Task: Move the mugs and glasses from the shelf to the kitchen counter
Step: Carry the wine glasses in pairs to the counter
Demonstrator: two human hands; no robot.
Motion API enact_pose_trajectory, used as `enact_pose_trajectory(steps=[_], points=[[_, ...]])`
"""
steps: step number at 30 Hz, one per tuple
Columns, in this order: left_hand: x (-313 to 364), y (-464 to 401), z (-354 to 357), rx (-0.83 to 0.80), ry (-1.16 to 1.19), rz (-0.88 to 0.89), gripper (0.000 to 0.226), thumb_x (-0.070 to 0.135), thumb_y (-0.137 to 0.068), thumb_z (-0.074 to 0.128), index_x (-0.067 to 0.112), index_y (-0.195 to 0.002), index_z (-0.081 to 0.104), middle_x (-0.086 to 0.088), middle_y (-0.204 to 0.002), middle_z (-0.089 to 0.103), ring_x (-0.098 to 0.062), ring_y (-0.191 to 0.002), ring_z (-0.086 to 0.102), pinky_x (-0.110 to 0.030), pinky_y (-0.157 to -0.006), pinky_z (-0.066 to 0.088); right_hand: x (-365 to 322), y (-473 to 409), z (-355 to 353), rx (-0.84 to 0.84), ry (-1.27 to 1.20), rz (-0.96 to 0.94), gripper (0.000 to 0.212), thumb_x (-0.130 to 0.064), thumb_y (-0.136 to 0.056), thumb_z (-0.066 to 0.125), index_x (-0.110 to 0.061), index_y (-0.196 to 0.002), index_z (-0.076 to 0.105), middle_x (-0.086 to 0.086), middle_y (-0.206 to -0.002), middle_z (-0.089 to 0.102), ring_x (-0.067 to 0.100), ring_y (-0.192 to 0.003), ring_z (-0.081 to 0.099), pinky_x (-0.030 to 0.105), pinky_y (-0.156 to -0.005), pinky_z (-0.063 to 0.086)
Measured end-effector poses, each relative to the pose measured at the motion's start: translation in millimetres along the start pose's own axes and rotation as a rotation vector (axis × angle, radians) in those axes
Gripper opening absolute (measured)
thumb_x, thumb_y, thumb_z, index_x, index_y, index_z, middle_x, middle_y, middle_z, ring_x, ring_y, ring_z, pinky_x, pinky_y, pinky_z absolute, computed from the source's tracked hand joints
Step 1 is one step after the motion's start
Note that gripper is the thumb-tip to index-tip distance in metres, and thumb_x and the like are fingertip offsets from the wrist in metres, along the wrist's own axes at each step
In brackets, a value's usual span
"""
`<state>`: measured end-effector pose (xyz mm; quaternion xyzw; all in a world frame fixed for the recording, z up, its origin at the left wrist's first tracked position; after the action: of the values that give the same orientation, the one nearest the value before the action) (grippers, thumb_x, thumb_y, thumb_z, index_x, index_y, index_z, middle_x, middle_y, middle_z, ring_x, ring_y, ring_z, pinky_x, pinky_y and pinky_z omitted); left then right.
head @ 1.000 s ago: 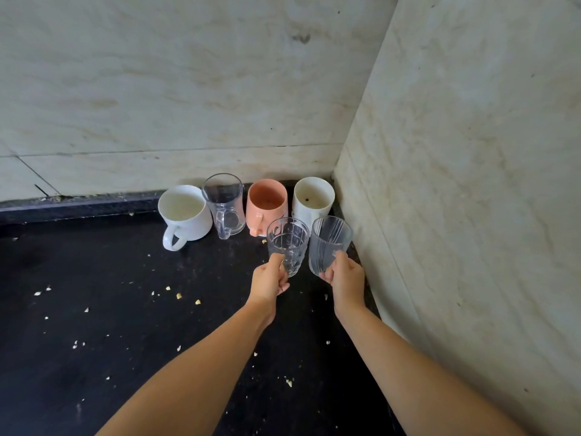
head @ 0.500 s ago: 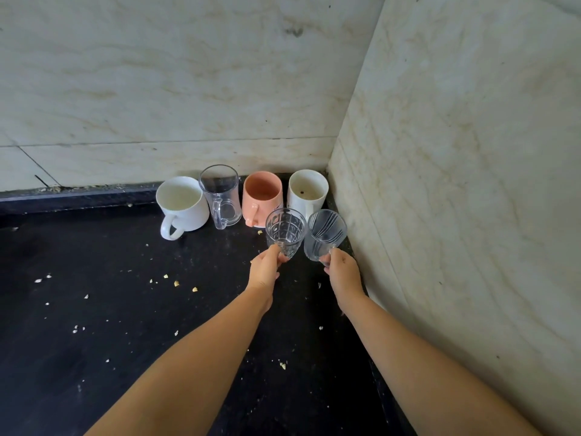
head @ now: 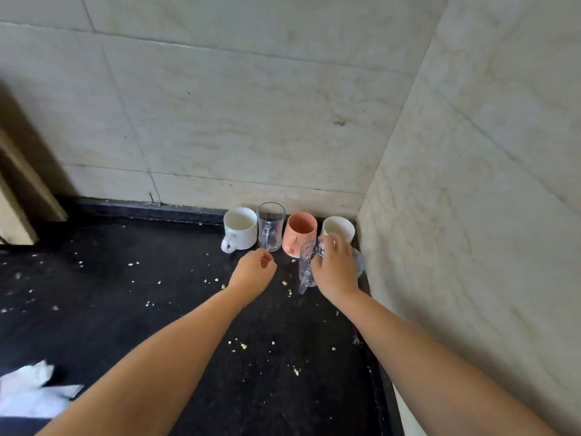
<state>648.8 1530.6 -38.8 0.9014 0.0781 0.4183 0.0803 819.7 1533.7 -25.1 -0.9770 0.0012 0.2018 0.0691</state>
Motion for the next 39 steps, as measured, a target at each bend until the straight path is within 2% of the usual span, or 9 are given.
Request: enact_pose_trajectory(steps=[3, 6, 9, 13, 17, 22, 29, 35, 39], points=[[-19.7, 23.9, -34.9, 0.057, -0.226, 0.057, 0.022, 0.025, -0.089, 0.051, 0.016, -0.107, 0.060, -0.002, -0.103, 0.060, -0.024, -0.095, 0.060, -0.042, -0.085, 0.053, -41.2, 4.6, 7.1, -0.118, 0.128, -0.280, 0.039, -0.024, -0.094, 0.046, -0.014, -0.132, 0.048, 0.005, -0.140, 0.046, 0.025, -0.130, 0.042, 0.038, -0.104, 0.039], [-50.8, 57.7, -67.2, 0.123, -0.378, 0.045, 0.022, 0.025, -0.090, 0.047, 0.016, -0.106, 0.059, -0.003, -0.107, 0.058, -0.025, -0.103, 0.055, -0.041, -0.087, 0.048, -88.3, 18.1, 16.3, -0.177, 0.148, -0.476, 0.035, -0.024, -0.095, 0.046, -0.016, -0.128, 0.053, 0.003, -0.133, 0.052, 0.023, -0.124, 0.047, 0.036, -0.099, 0.040], [-86.3, 98.2, -104.3, 0.223, -0.459, -0.043, 0.023, 0.024, -0.091, 0.045, 0.015, -0.108, 0.058, -0.004, -0.112, 0.058, -0.026, -0.109, 0.052, -0.040, -0.090, 0.045, -142.7, 40.9, 26.8, -0.258, 0.170, -0.646, 0.034, -0.022, -0.095, 0.045, -0.016, -0.127, 0.054, 0.004, -0.132, 0.052, 0.024, -0.123, 0.047, 0.036, -0.099, 0.040], [-125.9, 153.3, -152.7, 0.328, -0.509, -0.187, 0.025, 0.022, -0.092, 0.042, 0.015, -0.111, 0.057, -0.006, -0.117, 0.056, -0.026, -0.116, 0.048, -0.039, -0.093, 0.041, -204.2, 77.5, 38.4, -0.354, 0.273, -0.834, 0.036, -0.016, -0.094, 0.042, -0.013, -0.130, 0.049, 0.007, -0.140, 0.043, 0.028, -0.131, 0.035, 0.041, -0.100, 0.036], [-165.6, 221.1, -184.4, 0.360, -0.589, -0.309, 0.029, 0.023, -0.094, 0.038, 0.015, -0.115, 0.056, -0.006, -0.119, 0.056, -0.027, -0.116, 0.049, -0.039, -0.094, 0.041, -250.7, 122.7, 48.5, -0.415, 0.373, -0.964, 0.037, -0.012, -0.093, 0.044, -0.013, -0.130, 0.047, 0.008, -0.144, 0.037, 0.028, -0.135, 0.031, 0.042, -0.104, 0.035], [-234.9, 374.9, -216.4, 0.427, -0.609, -0.505, 0.027, 0.023, -0.094, 0.038, 0.013, -0.111, 0.056, -0.009, -0.119, 0.057, -0.029, -0.117, 0.050, -0.040, -0.094, 0.040, -327.0, 239.0, 65.9, -0.441, 0.389, -1.155, 0.039, -0.014, -0.093, 0.044, -0.013, -0.132, 0.045, 0.008, -0.142, 0.037, 0.028, -0.131, 0.034, 0.040, -0.100, 0.036], [-314.0, 622.6, -244.7, 0.549, -0.599, -0.808, 0.028, 0.027, -0.093, 0.039, 0.014, -0.109, 0.059, -0.008, -0.118, 0.058, -0.029, -0.118, 0.051, -0.041, -0.094, 0.042, -425.7, 465.5, 77.8, -0.493, 0.292, -1.470, 0.034, -0.018, -0.093, 0.044, -0.011, -0.126, 0.048, 0.010, -0.139, 0.040, 0.030, -0.131, 0.034, 0.040, -0.100, 0.036], [-352.6, 787.3, -252.7, 0.671, -0.530, -1.026, 0.033, 0.043, -0.094, 0.043, 0.016, -0.106, 0.057, -0.005, -0.115, 0.060, -0.027, -0.114, 0.053, -0.040, -0.089, 0.043, -499.4, 616.0, 82.1, -0.491, 0.250, -1.716, 0.036, -0.022, -0.094, 0.043, -0.013, -0.128, 0.048, 0.008, -0.139, 0.040, 0.029, -0.130, 0.037, 0.040, -0.098, 0.039], [-378.8, 874.2, -243.5, 0.777, -0.456, -1.171, 0.034, 0.047, -0.094, 0.045, 0.017, -0.107, 0.057, -0.004, -0.111, 0.062, -0.026, -0.106, 0.058, -0.039, -0.087, 0.049, -538.1, 707.7, 84.9, -0.502, 0.265, -1.865, 0.038, -0.023, -0.093, 0.044, -0.014, -0.129, 0.048, 0.010, -0.139, 0.041, 0.030, -0.130, 0.038, 0.043, -0.101, 0.037]])
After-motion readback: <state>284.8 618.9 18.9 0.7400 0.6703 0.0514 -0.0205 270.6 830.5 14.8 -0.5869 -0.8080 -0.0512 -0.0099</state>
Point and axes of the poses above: each hand's wrist, its own y-axis away from the middle knuckle, its own z-axis out of the palm, x = y × z, the point moved 1 cm from there along -y, towards the middle knuckle
